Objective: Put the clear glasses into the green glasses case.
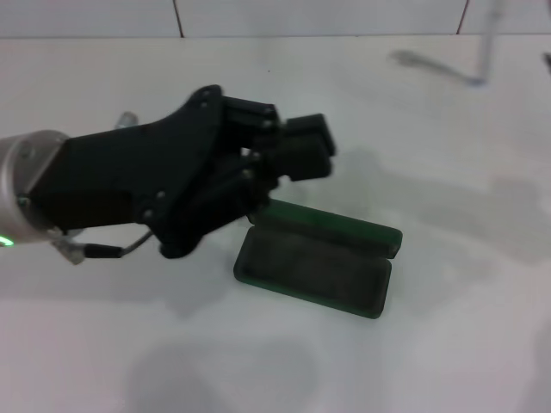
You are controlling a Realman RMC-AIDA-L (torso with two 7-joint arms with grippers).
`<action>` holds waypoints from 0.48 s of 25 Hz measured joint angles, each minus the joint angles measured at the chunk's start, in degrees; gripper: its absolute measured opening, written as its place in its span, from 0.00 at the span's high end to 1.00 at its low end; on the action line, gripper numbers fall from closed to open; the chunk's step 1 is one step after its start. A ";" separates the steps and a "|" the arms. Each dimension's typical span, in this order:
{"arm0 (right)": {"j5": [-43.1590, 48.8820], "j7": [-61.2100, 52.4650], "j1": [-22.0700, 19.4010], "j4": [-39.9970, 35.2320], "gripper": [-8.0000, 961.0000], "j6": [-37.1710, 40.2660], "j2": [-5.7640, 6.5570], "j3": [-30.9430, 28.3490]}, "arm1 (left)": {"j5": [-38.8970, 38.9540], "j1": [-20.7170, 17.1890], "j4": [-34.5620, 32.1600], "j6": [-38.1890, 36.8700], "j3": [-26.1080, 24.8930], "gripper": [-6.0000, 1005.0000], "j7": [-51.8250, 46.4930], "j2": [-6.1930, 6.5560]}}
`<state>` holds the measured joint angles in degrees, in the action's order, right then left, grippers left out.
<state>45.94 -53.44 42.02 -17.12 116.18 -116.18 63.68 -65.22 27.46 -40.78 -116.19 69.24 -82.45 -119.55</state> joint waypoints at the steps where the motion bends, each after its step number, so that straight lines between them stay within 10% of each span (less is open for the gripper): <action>1: -0.18 1.55 1.31 1.48 0.87 -0.03 0.00 0.89 | 0.41 0.44 0.33 0.03 0.89 0.92 0.37 -0.02; 12: -10.22 7.81 5.80 4.07 0.87 -5.55 0.00 13.64 | 3.41 1.99 3.07 0.01 4.17 0.92 3.75 -0.12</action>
<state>35.72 -45.63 47.82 -13.05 110.62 -116.19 77.32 -61.81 29.45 -37.71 -116.18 73.41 -78.70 -119.67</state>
